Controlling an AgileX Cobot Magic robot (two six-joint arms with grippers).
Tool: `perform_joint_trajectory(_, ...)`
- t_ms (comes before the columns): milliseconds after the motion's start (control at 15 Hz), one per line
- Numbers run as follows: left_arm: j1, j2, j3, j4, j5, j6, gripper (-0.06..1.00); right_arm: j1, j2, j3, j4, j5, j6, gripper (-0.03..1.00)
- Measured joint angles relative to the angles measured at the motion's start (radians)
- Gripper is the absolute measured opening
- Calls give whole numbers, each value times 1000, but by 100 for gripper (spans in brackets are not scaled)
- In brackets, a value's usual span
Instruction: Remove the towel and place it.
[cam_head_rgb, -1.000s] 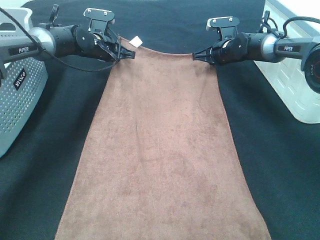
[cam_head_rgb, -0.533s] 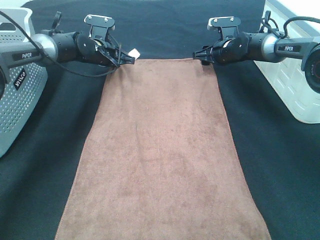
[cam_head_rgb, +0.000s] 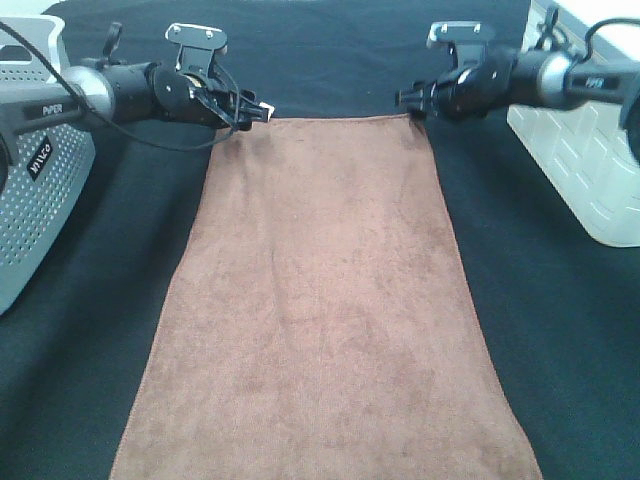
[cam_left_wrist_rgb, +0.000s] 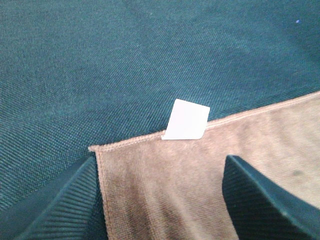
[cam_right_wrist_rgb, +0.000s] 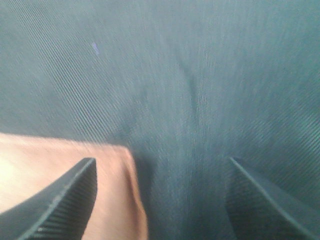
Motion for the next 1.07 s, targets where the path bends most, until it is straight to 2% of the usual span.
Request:
perform_joint_trajectory(133,1,-56,0,0,91,0,70,0,-68,0,9,106,0,65)
perform_joint_trajectory(200,3,-92,-2,0,169,0,74,0,-112,0,19,209,0,66)
perform_joint_trajectory(333,3,-178,-2,7,378,0,82,0,-210,0,40,460,0,70)
perform_joint_trajectory(467,3,-280,-2,29,641,0,85,0,-321,0,49,730,0,71)
perform_joint_trajectory(533,9,-337,-2,53,781,-21,83,-1,-394,0,49,830,0,71)
perform_joint_trajectory(600,20,-390,-3,80,884,-83,82,-3,-460,0,49,901,13,71)
perform_joint_trajectory(667,56,-452,-3,137,962,-170,82,-21,-549,-3,46,963,52,71)
perform_joint_trajectory(800,131,-524,-5,207,1040,-243,81,-80,-634,-3,39,1043,81,71)
perform_joint_trajectory(867,152,-536,-5,213,1058,-248,81,-111,-661,-3,32,1072,83,71)
perform_joint_trajectory(1067,231,-613,15,228,1089,-256,81,-153,-728,49,29,1078,82,71)
